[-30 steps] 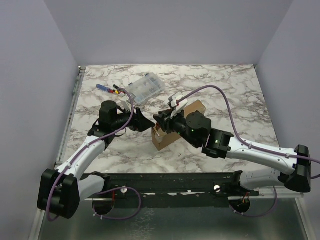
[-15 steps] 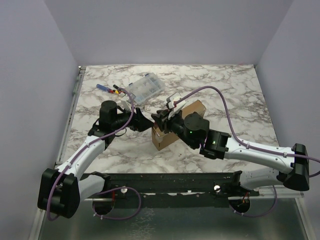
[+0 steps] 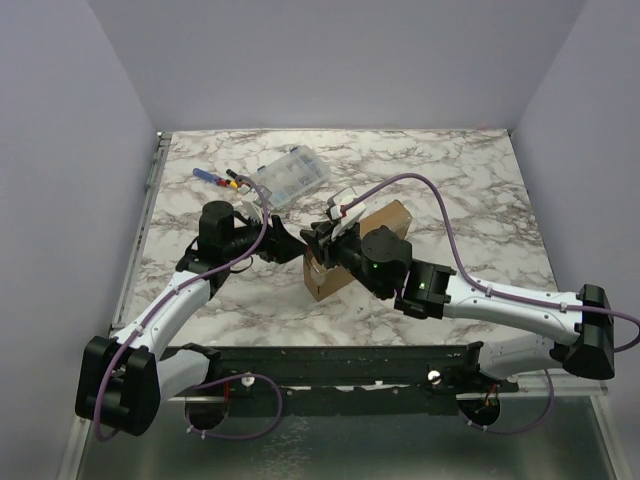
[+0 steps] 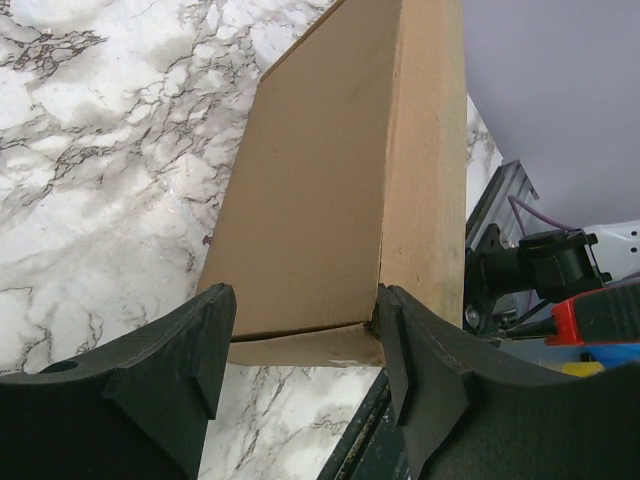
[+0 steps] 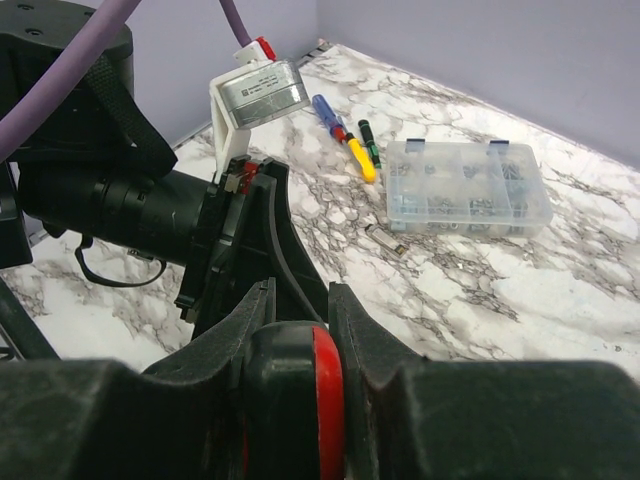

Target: Unpack the express box

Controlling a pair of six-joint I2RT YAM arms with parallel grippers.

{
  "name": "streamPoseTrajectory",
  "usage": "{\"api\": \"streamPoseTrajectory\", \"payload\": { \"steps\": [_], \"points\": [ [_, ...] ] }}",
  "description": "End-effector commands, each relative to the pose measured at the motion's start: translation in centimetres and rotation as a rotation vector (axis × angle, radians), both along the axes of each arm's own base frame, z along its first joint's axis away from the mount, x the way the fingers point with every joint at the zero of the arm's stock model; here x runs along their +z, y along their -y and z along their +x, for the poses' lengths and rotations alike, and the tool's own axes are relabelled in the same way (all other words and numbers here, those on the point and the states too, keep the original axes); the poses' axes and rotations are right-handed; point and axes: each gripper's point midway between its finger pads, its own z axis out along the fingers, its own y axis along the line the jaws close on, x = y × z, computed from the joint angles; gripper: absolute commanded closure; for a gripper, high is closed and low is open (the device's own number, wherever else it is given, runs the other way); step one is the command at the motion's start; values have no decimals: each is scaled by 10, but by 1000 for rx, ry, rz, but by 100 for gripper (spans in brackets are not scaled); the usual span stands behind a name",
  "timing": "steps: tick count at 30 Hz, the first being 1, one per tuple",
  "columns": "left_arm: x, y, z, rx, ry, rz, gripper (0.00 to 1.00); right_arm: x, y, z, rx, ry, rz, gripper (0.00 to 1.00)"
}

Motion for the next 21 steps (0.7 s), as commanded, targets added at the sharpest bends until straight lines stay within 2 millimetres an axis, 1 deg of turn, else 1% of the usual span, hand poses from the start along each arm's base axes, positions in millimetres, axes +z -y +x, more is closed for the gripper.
{"api": "streamPoseTrajectory", "payload": {
  "steps": [1, 7, 12, 21],
  "points": [
    [-13, -2, -1, -6, -26, 24, 36, 19, -1, 2, -27, 29, 49, 99],
    [-13, -3, -1, -2, -26, 25, 36, 14, -3, 1, -28, 25, 33, 99],
    [-13, -2, -1, -4, -28, 24, 36, 13, -3, 1, -29, 26, 32, 99],
    [-14, -3, -1, 0, -29, 26, 36, 0, -3, -1, -49, 24, -19, 99]
  ]
}}
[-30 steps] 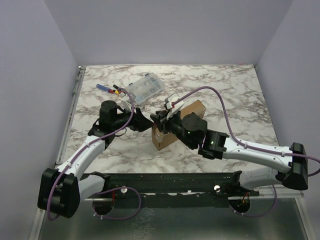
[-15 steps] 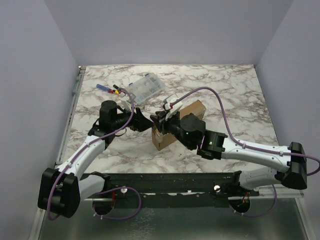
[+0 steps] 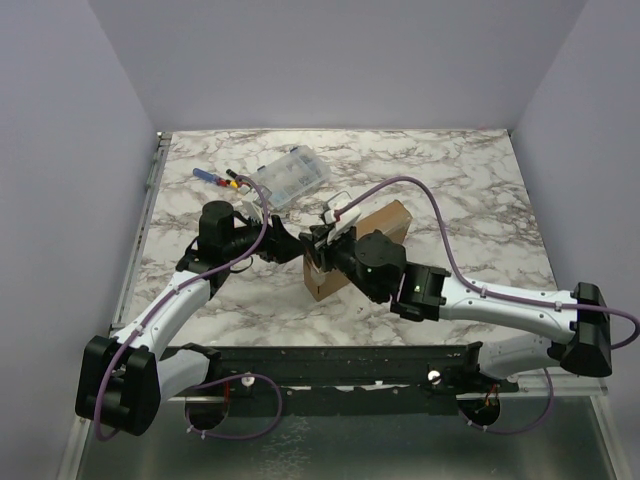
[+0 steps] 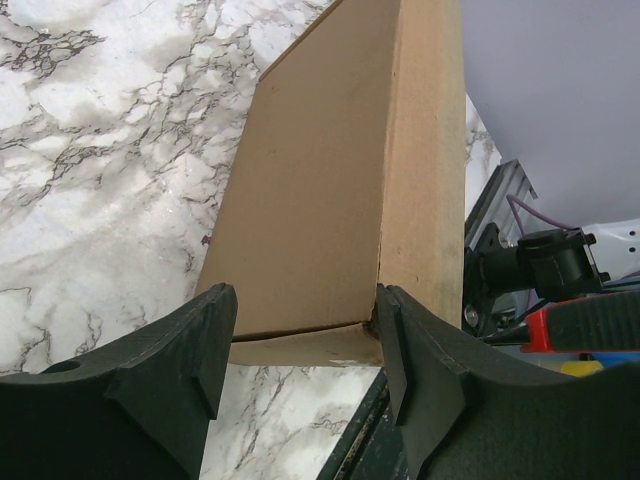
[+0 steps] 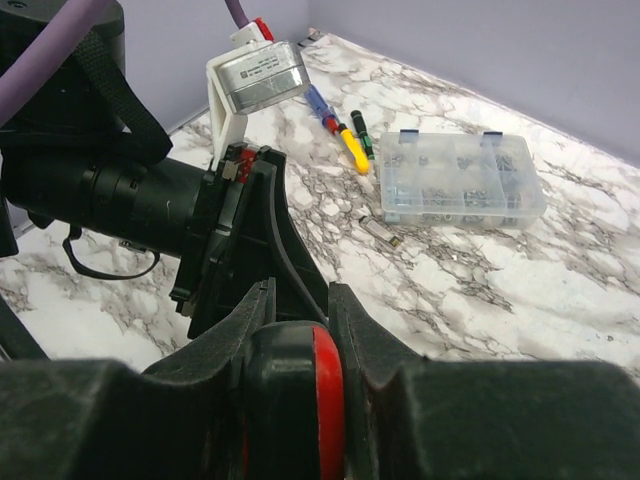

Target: Unpack the express box

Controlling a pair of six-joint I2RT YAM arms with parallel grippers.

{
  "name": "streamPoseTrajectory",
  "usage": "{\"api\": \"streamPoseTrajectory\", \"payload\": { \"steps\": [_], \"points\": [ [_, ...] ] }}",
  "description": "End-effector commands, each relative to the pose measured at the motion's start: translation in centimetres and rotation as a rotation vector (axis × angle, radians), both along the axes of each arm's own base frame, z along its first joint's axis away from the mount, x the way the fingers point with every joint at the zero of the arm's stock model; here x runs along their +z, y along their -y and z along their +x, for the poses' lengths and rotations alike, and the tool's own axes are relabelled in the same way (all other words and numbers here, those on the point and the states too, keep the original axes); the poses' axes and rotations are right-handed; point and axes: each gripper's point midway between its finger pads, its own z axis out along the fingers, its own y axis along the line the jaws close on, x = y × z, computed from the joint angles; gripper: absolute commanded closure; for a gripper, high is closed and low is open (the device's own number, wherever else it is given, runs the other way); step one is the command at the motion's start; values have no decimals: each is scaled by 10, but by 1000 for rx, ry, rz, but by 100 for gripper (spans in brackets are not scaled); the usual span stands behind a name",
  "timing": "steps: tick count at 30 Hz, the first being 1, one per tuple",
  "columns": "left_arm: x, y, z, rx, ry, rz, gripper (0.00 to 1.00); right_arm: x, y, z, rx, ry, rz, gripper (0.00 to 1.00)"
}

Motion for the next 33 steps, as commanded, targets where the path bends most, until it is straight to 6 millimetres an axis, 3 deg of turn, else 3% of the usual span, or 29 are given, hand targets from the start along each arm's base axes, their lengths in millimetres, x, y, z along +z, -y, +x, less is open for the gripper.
{"api": "streamPoseTrajectory", "payload": {
  "steps": [1, 18, 27, 33],
  "points": [
    [-13, -3, 0, 3, -27, 27, 37, 5, -1, 0, -30, 21, -2, 99],
    [-29, -14, 9, 72, -45, 106, 40, -14, 1, -28, -68, 56, -100, 99],
    [-32, -15, 10, 74, -50, 114, 40, -36, 13, -29, -81, 60, -48, 99],
    [-33, -15, 10, 77, -53, 118, 41, -38, 15, -31, -70, 66, -56, 99]
  ]
}}
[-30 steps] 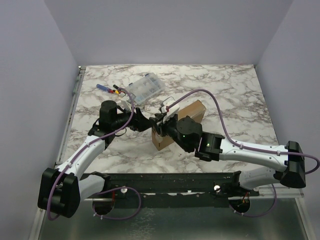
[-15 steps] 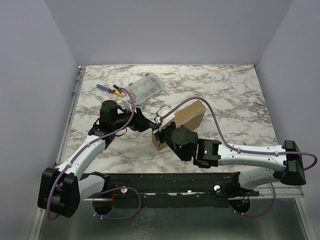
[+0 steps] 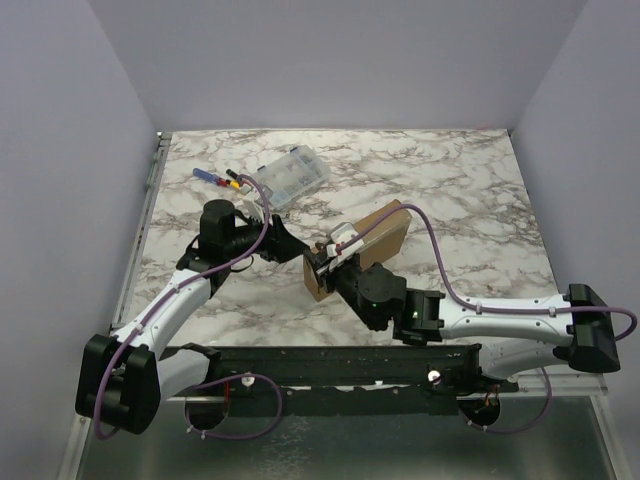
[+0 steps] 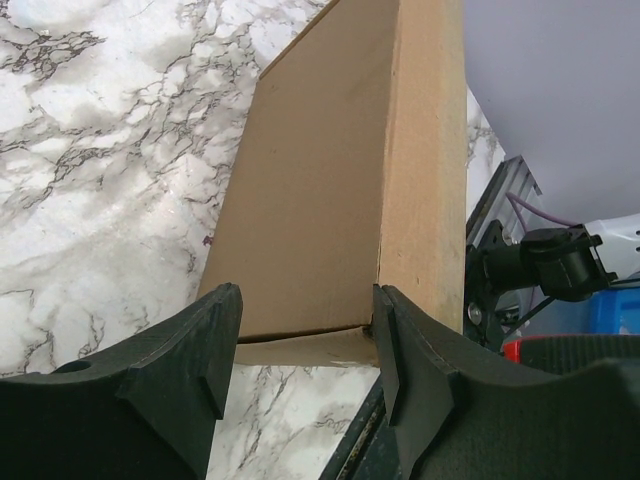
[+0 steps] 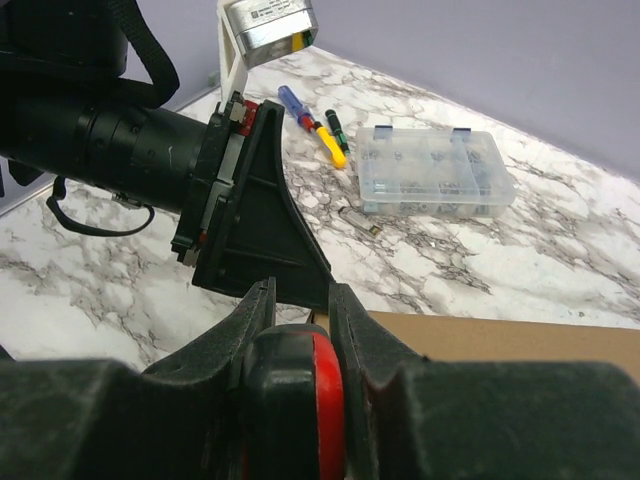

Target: Unpack the express box

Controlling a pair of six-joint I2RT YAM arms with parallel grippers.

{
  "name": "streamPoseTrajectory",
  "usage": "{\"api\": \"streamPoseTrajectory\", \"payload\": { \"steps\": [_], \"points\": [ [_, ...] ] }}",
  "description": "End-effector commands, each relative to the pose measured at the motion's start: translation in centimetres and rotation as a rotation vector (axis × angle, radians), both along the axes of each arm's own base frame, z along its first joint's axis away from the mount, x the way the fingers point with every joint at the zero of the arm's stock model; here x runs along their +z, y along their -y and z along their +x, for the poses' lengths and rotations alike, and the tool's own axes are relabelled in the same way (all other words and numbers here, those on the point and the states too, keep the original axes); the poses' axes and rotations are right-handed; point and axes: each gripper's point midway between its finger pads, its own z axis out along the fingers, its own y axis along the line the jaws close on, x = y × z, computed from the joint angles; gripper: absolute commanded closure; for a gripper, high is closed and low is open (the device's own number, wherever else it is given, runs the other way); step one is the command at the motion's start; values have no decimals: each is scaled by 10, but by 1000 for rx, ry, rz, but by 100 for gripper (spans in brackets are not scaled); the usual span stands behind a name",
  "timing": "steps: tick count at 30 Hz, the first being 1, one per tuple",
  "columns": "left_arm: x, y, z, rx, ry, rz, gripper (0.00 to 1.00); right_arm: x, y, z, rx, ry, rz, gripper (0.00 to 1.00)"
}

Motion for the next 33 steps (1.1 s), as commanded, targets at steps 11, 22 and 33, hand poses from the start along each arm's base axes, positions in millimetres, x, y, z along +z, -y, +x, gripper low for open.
{"api": "streamPoseTrajectory", "payload": {
  "steps": [11, 22, 33],
  "points": [
    [-34, -16, 9, 83, -63, 113, 41, -25, 17, -12, -7, 41, -22, 99],
    [-37, -15, 9, 80, -70, 115, 41, -32, 27, -16, -17, 147, 51, 99],
    [-34, -14, 8, 66, -58, 112, 42, 7, 27, -15, -67, 176, 109, 99]
  ]
}}
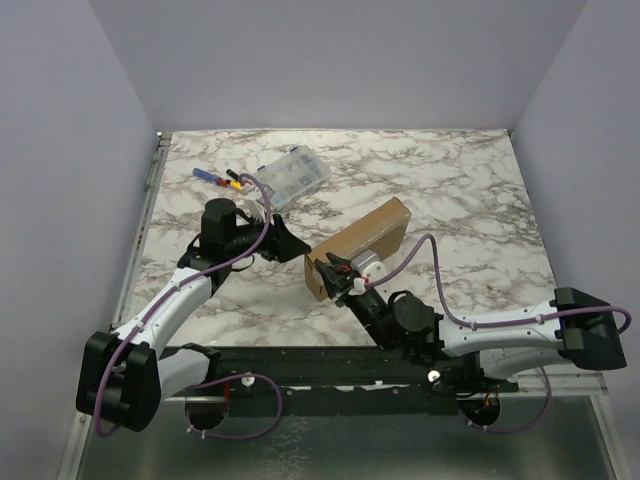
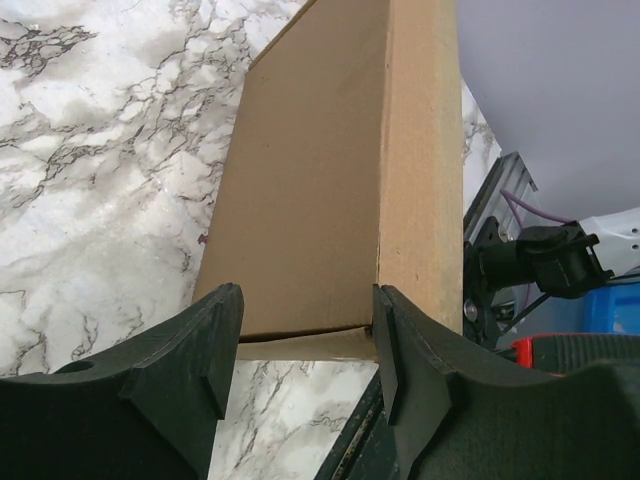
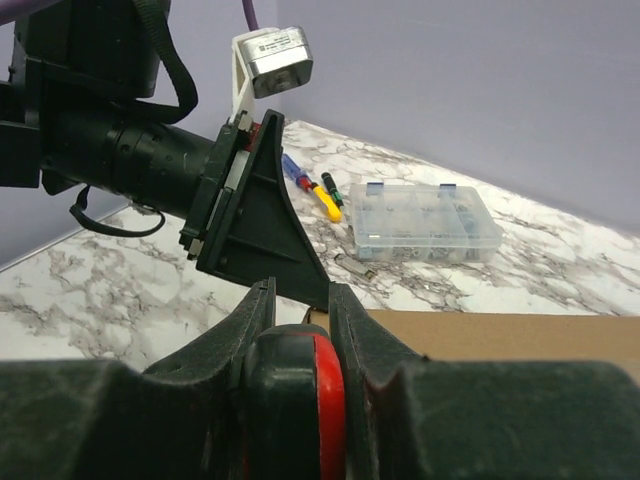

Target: Unpack the express box

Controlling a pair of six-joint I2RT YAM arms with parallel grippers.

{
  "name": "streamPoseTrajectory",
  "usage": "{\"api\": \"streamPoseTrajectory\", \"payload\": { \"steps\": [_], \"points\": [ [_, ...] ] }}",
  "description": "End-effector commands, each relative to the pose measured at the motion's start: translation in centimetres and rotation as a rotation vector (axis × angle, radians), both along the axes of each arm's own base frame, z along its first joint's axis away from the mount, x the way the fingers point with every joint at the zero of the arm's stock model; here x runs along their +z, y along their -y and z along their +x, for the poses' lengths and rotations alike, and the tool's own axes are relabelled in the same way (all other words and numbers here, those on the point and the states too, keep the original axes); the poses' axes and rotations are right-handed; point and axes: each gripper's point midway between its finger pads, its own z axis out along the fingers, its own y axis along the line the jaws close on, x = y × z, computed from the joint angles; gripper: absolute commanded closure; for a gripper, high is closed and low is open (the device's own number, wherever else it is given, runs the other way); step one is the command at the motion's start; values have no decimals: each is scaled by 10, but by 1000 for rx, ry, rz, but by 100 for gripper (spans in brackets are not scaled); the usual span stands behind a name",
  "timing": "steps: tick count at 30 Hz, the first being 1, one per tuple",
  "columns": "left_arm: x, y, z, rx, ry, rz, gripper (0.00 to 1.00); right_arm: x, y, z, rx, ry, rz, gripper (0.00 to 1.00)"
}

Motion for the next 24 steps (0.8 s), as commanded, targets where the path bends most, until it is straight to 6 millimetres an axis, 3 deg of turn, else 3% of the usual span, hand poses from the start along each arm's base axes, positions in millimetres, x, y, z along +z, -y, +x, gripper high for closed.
{"api": "streamPoseTrajectory", "payload": {
  "steps": [1, 7, 8, 12, 24],
  "points": [
    [-32, -16, 8, 72, -36, 110, 42, 19, 5, 8, -101, -11, -33, 99],
    [-24, -15, 6, 70, 2, 111, 42, 53, -2, 13, -129, 26, -20, 99],
    [-24, -13, 4, 61, 4, 110, 42, 66, -6, 13, -130, 49, -15, 99],
    [-20, -10, 1, 47, 16, 105, 42, 80, -7, 12, -115, 73, 0, 99],
    [-12, -11, 3, 76, 37, 92, 38, 69, -10, 16, -123, 64, -21, 99]
  ]
}}
